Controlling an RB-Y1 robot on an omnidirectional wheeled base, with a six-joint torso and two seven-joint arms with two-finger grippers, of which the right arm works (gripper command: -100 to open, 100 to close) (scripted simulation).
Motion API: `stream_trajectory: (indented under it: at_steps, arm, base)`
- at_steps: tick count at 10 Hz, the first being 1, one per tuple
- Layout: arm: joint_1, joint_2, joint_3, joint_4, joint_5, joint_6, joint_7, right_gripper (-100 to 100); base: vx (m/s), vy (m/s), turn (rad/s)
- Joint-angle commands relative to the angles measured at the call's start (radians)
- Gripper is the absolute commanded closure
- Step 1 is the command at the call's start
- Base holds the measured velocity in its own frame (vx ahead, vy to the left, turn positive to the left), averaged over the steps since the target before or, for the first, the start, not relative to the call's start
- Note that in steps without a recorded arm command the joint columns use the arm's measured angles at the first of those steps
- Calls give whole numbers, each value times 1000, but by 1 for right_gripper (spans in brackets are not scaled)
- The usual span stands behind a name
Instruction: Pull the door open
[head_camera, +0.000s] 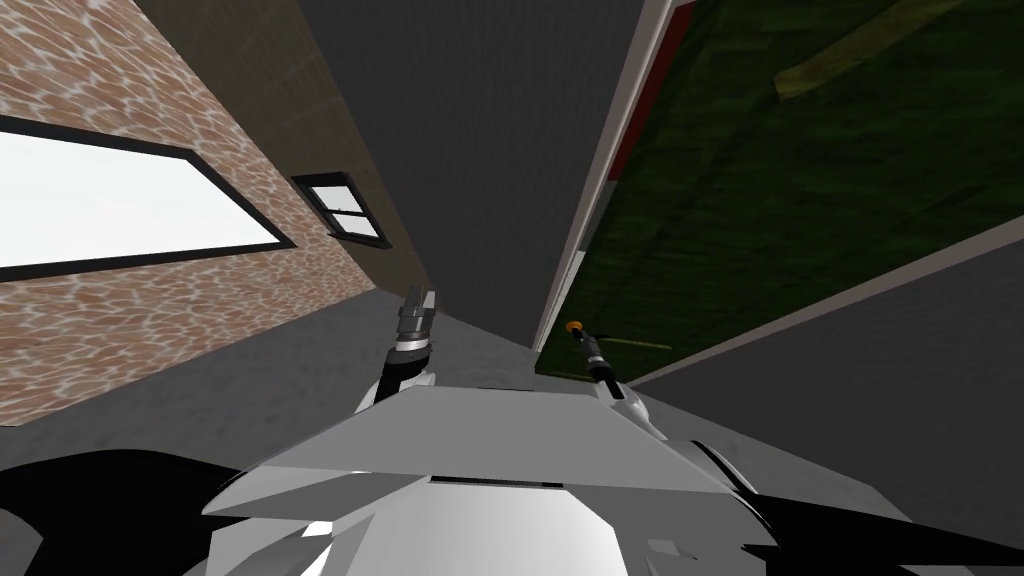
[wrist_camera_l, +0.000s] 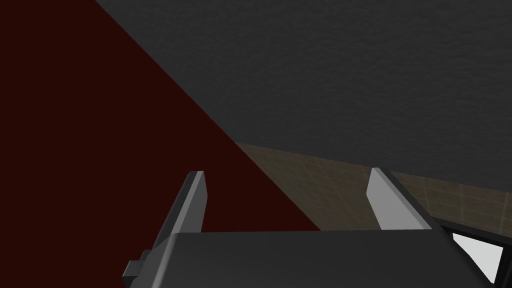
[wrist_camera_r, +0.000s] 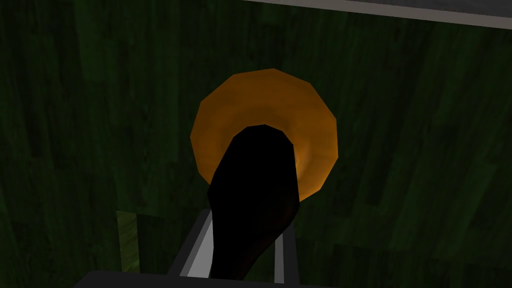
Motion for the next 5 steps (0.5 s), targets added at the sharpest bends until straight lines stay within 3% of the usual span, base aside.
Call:
stream_trajectory:
  at_steps: [1,5]
  arm:
    - [15,-14,19,-6,8,-24,-21,100]
    - [50,-52,63,-23,26,-74,-70,100]
  base:
    - [-206,-71,103]
    - [-199,-70,83]
